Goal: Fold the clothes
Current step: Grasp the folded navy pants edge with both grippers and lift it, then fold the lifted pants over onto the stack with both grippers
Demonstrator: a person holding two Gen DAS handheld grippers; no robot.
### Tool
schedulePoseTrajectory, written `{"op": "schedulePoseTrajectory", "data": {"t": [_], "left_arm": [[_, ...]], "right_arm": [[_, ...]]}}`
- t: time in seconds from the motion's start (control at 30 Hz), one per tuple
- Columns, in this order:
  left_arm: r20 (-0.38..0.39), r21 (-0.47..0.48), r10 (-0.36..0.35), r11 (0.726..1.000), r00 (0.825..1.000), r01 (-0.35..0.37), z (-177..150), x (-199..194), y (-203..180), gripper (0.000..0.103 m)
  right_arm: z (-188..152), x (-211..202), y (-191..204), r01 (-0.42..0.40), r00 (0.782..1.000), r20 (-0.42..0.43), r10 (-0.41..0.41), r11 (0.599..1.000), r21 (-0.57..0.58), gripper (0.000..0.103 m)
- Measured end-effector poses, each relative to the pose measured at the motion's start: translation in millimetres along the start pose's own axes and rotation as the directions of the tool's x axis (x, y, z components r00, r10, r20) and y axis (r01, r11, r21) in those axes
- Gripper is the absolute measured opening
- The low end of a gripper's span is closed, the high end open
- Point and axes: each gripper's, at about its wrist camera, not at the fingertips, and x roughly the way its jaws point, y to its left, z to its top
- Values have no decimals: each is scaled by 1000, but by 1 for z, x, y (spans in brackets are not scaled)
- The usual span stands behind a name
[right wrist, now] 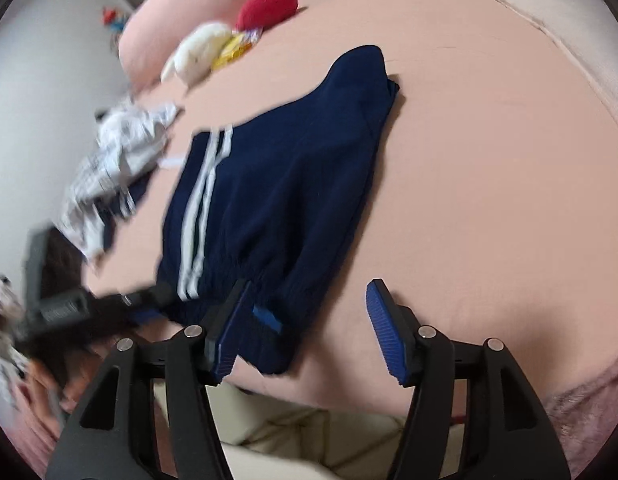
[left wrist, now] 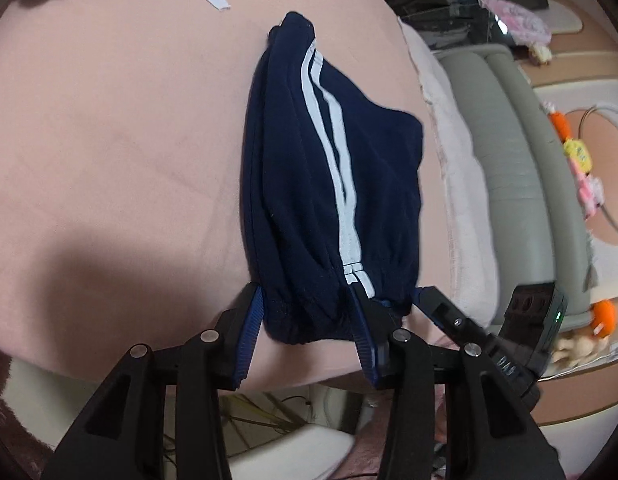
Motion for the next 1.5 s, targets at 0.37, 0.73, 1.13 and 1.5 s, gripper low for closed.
{"op": "schedulePoseTrajectory", "data": {"t": [0.37,0.73,1.13,1.5], "left_arm": [[57,70,50,996,997,-54,-10,-10,-21,33],[-103,12,28,1000,994,-27,-43,-23,-13,33],[-194,-28,-95,995,976,92,9,-32,-31,33],[-70,-138,-232,966,970,221,107,-21,-23,49]], "right_arm": [[-9,16,18,-20,998,-59,16,997,-69,23],[-43,-6,1,-79,981,-180,77,997,-8,21],[6,-23,9,-223,963,-149,226,974,37,21],[87,-6,-2,-327,938,-59,342,928,178,41]]}}
